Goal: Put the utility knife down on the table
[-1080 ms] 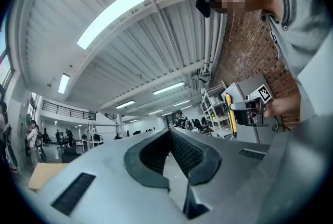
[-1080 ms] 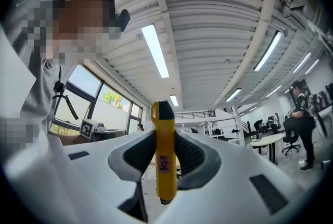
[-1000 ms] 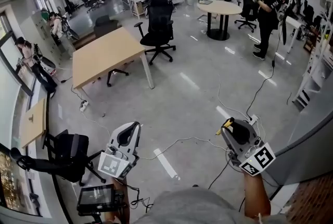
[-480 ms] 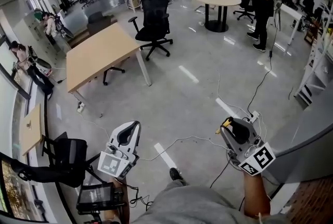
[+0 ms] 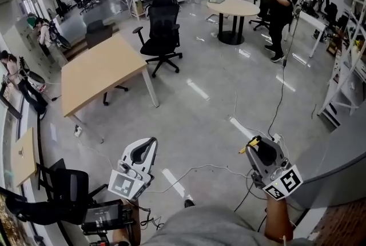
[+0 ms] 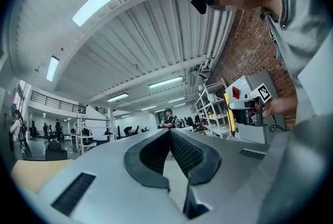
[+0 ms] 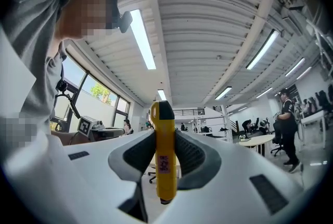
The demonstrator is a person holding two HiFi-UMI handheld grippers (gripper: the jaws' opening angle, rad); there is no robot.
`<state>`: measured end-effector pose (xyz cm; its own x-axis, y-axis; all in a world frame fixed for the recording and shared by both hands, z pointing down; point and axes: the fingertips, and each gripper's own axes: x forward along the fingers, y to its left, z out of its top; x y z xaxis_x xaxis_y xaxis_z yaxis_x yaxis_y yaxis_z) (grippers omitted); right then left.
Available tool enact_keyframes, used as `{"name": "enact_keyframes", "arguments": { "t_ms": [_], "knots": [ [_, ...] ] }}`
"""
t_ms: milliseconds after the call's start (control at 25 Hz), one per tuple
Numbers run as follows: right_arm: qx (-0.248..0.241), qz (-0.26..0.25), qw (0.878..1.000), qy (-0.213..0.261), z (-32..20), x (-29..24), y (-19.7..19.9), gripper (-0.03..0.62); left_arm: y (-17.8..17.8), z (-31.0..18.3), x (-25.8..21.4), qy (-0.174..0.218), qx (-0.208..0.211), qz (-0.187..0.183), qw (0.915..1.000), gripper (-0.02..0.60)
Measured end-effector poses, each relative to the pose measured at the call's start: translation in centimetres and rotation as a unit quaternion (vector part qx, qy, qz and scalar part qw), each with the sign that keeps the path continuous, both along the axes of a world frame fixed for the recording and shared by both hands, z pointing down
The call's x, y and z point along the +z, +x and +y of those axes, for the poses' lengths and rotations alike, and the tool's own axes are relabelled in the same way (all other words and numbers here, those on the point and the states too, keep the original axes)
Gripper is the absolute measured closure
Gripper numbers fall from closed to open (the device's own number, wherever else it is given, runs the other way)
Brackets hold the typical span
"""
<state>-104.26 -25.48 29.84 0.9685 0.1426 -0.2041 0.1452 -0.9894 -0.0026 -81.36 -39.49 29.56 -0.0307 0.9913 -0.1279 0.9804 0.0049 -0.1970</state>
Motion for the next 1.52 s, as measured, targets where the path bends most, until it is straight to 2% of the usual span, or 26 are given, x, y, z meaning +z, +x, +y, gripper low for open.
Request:
{"name": "enact_keyframes", "arguments": {
  "t_ms": [160,440,760,960,1120,1280,1520],
  "knots": [
    [0.016,-0.008,1.0,0.002,1.4,-0.1,1.9,0.477,2.4,2.5,0.4,0.0,0.013,-0.005,0.9999,0.575],
    [0.033,-0.017,0.999,0.01,5.7,0.6,3.2,0.477,4.0,7.3,2.7,0.017,0.034,-0.027,0.9989,0.575],
    [0.013,-0.007,1.0,0.024,15.5,1.5,4.3,0.477,5.0,17.3,2.8,0.022,0.021,-0.018,0.9994,0.575],
    [-0.006,0.006,1.0,0.021,21.2,1.3,3.6,0.477,3.8,22.8,3.2,0.039,0.009,-0.012,0.9991,0.575],
    [-0.008,0.015,1.0,0.013,26.2,0.9,4.0,0.477,3.4,28.5,2.5,0.032,0.025,0.004,0.9992,0.575],
    [-0.008,0.014,0.999,0.03,29.6,1.2,4.9,0.477,4.5,32.5,2.5,0.039,0.036,0.007,0.9986,0.575],
    [0.006,0.015,1.0,0.016,34.8,0.8,7.2,0.477,7.5,37.9,2.5,0.034,0.041,0.003,0.9986,0.575]
  ]
}}
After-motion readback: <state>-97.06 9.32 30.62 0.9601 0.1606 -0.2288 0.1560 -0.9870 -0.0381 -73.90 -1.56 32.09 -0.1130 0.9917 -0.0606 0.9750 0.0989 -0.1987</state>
